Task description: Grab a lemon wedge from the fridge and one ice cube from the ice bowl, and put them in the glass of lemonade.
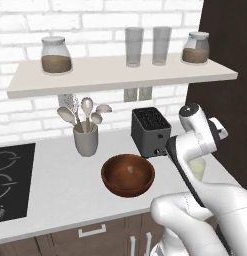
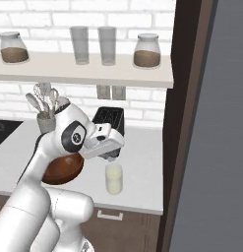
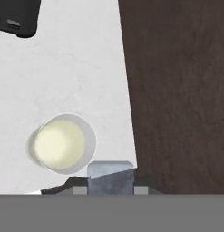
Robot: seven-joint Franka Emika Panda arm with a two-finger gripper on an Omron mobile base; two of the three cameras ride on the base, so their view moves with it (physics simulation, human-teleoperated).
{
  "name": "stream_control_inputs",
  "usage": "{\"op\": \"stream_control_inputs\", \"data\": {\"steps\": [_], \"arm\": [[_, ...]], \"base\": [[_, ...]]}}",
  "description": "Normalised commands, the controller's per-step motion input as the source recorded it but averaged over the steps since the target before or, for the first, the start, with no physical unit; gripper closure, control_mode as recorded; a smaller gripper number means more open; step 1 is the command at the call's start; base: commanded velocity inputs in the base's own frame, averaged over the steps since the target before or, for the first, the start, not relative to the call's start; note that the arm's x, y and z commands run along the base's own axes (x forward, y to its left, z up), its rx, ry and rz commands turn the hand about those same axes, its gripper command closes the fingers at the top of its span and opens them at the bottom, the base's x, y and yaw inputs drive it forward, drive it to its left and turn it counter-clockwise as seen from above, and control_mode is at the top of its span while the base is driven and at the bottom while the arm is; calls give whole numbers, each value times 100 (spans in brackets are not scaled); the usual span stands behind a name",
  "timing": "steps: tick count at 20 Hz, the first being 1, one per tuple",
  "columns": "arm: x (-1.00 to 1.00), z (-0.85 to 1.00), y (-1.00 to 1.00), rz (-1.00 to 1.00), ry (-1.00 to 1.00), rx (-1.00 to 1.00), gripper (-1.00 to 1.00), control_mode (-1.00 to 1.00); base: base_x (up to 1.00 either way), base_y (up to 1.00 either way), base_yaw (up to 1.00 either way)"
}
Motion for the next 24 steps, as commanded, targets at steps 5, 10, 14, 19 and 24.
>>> {"op": "stream_control_inputs", "data": {"steps": [5, 10, 14, 19, 24], "arm": [[20, -32, 0, 0, 8, -9, 100, -100], [7, -34, 0, 0, 10, -8, 100, -100], [13, -21, 0, 0, 6, -4, 100, -100], [13, -20, -3, 0, 7, -1, 100, -100], [10, -25, 0, 0, 7, -3, 100, -100]], "base": [[0, 0, 0], [0, 0, 0], [0, 0, 0], [0, 0, 0], [0, 0, 0]]}}
